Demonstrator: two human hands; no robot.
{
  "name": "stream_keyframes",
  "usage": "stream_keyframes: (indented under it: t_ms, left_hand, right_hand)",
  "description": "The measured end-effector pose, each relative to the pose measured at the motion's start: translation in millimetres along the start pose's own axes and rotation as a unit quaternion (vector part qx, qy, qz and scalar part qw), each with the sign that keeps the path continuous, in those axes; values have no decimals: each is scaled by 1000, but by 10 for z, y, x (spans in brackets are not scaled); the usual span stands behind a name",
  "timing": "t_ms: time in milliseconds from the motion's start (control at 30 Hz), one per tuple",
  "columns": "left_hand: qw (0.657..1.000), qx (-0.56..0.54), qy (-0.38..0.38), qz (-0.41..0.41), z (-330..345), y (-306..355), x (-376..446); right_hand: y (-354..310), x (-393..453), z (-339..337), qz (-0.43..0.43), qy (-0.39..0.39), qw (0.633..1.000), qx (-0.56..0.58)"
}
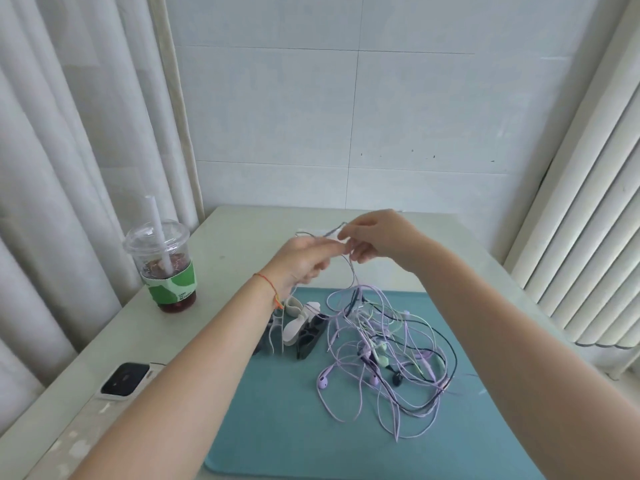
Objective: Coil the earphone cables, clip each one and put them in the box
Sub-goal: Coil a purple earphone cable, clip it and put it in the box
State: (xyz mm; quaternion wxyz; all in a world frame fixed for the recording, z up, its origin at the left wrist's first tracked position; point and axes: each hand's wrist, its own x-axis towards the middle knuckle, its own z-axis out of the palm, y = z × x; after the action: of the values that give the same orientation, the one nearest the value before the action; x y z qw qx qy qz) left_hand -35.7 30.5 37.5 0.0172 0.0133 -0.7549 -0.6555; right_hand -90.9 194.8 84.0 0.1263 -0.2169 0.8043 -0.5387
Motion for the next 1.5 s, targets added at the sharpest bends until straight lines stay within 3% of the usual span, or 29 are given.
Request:
stream_keyframes:
  t_ms: [67, 133, 300, 400, 467, 600, 700, 1000, 1133, 1267, 1367, 1433, 1500]
  left_hand:
    - [999, 19, -36, 4, 112, 11, -7]
    - [999, 45, -26, 14, 191, 2, 12]
    - [978, 203, -26, 25, 196, -126, 42]
    - [952, 296, -72, -9, 164, -155, 25]
    - [956, 285, -73, -5, 198, -133, 20]
    - [990, 141, -26, 11, 327, -24, 58]
    - [989, 139, -53, -7, 442, 57, 52]
    - [990, -56, -112, -58, 403, 121, 23]
    - [987, -46, -144, -52, 337, 80, -8]
    - [994, -101, -34, -3, 287, 30, 14]
    - [975, -215, 54, 9, 175, -25, 67]
    - [962, -257, 86, 25, 94, -62, 96]
    - [955, -277, 93, 43, 50, -76, 117]
  right_hand:
    - [-105, -10, 49, -22, 11, 999, 32]
    - [-187, -27, 53, -41, 39, 997, 55]
    - [-295, -43, -111, -108, 242, 958, 111]
    - [-260, -71, -199, -102, 281, 950, 93]
    - [-211, -103, -224, -84, 266, 957, 79]
    - [-133, -135, -215, -39, 191, 975, 108]
    - [-81, -127, -205, -27, 163, 974, 152]
    - [106, -110, -176, -3, 97, 983, 157]
    - [84, -95, -107, 4, 74, 985, 153]
    - [56, -90, 3, 55, 52, 986, 147]
    - [135, -158, 90, 94, -56, 988, 113]
    - [223, -198, 107, 82, -98, 990, 53]
    - [275, -206, 58, 51, -83, 994, -55]
